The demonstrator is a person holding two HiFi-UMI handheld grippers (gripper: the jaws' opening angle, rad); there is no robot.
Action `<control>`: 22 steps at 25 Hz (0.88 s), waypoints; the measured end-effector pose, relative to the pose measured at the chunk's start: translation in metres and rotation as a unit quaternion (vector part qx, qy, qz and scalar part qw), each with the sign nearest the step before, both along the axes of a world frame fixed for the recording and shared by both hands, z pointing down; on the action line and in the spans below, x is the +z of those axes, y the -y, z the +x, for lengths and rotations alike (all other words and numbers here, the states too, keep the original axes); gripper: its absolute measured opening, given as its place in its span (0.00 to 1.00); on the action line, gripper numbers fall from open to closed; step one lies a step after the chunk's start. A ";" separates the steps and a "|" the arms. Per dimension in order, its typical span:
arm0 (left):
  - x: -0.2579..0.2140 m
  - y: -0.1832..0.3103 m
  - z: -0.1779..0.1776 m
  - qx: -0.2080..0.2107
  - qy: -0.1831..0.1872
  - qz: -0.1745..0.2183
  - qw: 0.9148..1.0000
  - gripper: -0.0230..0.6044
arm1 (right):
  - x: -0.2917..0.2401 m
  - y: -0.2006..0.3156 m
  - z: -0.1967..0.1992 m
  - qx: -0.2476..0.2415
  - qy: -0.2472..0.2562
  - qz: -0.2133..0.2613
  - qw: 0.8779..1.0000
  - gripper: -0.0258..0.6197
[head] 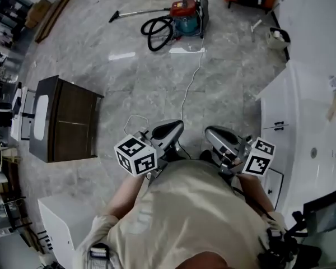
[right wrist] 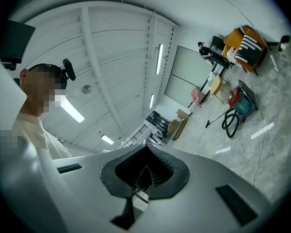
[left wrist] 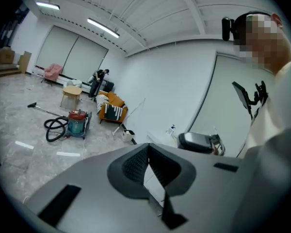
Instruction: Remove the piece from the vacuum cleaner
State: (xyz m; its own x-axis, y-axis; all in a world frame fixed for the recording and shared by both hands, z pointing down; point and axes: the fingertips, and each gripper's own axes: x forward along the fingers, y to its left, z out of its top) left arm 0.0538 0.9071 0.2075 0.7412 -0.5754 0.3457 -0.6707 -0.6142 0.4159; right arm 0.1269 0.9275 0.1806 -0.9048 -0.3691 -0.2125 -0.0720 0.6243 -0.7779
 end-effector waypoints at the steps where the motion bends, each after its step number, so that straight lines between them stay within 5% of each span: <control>1: 0.001 0.005 -0.010 -0.013 0.000 0.000 1.000 0.04 | 0.001 0.002 -0.002 0.000 -0.003 0.000 1.000 0.04; 7: 0.005 0.028 -0.062 -0.062 -0.005 0.005 0.998 0.04 | 0.002 0.021 -0.011 0.013 -0.029 -0.006 0.999 0.04; 12: 0.013 0.052 -0.095 -0.060 -0.019 0.005 0.998 0.04 | 0.006 0.041 -0.037 0.039 -0.056 -0.019 0.997 0.04; 22: 0.006 0.113 -0.201 -0.058 -0.066 0.021 0.996 0.04 | -0.010 0.096 -0.173 0.012 -0.173 0.059 0.983 0.04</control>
